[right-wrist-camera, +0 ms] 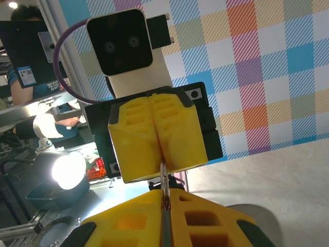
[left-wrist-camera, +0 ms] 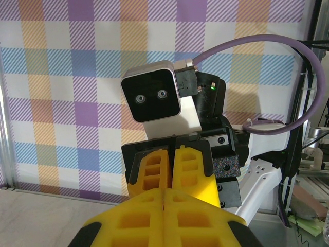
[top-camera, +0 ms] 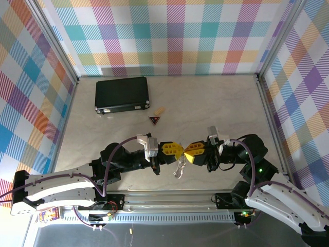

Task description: Put the keys on the keyring

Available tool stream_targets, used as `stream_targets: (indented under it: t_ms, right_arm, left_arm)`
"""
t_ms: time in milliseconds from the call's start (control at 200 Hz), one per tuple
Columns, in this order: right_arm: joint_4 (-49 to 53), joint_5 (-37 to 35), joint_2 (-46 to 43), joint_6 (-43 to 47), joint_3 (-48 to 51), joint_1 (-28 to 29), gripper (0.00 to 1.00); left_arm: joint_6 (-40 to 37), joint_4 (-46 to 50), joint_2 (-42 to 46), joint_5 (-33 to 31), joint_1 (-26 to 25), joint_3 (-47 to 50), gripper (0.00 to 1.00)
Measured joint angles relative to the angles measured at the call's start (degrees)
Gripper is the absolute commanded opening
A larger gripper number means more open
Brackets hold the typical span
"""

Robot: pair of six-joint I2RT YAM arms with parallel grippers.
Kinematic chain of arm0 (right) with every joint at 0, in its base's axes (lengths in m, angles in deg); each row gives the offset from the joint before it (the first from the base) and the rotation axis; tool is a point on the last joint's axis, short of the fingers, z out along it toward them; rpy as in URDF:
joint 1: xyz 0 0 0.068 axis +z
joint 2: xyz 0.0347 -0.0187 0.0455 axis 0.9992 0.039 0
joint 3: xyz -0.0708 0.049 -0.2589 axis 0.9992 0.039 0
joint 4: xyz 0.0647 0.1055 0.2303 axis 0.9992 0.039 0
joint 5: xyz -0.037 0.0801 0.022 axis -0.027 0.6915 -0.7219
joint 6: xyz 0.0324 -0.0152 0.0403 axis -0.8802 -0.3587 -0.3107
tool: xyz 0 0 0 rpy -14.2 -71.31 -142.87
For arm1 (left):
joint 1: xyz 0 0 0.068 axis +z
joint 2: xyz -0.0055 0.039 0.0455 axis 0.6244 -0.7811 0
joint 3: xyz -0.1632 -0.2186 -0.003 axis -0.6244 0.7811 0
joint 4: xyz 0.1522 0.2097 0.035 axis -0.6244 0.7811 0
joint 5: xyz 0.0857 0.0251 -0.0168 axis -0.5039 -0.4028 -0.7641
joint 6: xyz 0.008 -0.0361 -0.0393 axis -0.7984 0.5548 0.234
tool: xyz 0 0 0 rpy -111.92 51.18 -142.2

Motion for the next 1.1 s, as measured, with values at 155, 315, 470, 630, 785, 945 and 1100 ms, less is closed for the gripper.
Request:
stream_targets:
  t_ms: [155,315,470,630,785,945,1100]
  right_arm:
    - [-0.1,0.0,0.1,-0.1,0.0,0.1,0.15]
    - [-0.3,0.1,0.2,-0.2,-0.3,0.1,0.11]
    - [-0.4,0.3,0.9,-0.3,-1.0,0.1,0.01]
    - [-0.3,1.1,1.5,-0.3,-1.8,0.1,0.00]
    - [3.7,1.0,1.3,1.5,-3.0,0.1,0.00]
    - [17.9,-0.8,2.1,9.1,-10.2,0.2,0.00]
    - [31.9,-2.5,4.6,18.2,-19.4,0.4,0.00]
  left_arm:
    - [0.0,0.1,0.0,0.0,0.0,0.0,0.00]
    - [0.0,0.4,0.3,0.0,0.0,0.0,0.00]
    - [0.0,0.5,0.8,0.0,0.0,0.0,0.00]
    - [0.0,0.9,1.3,-0.2,0.0,0.0,0.00]
    - [-0.2,3.2,1.6,-1.0,0.0,-0.1,0.15]
    - [-1.9,13.8,2.7,-4.1,0.0,-3.1,0.33]
    - [-3.6,26.9,3.4,-7.4,-0.2,-8.0,0.31]
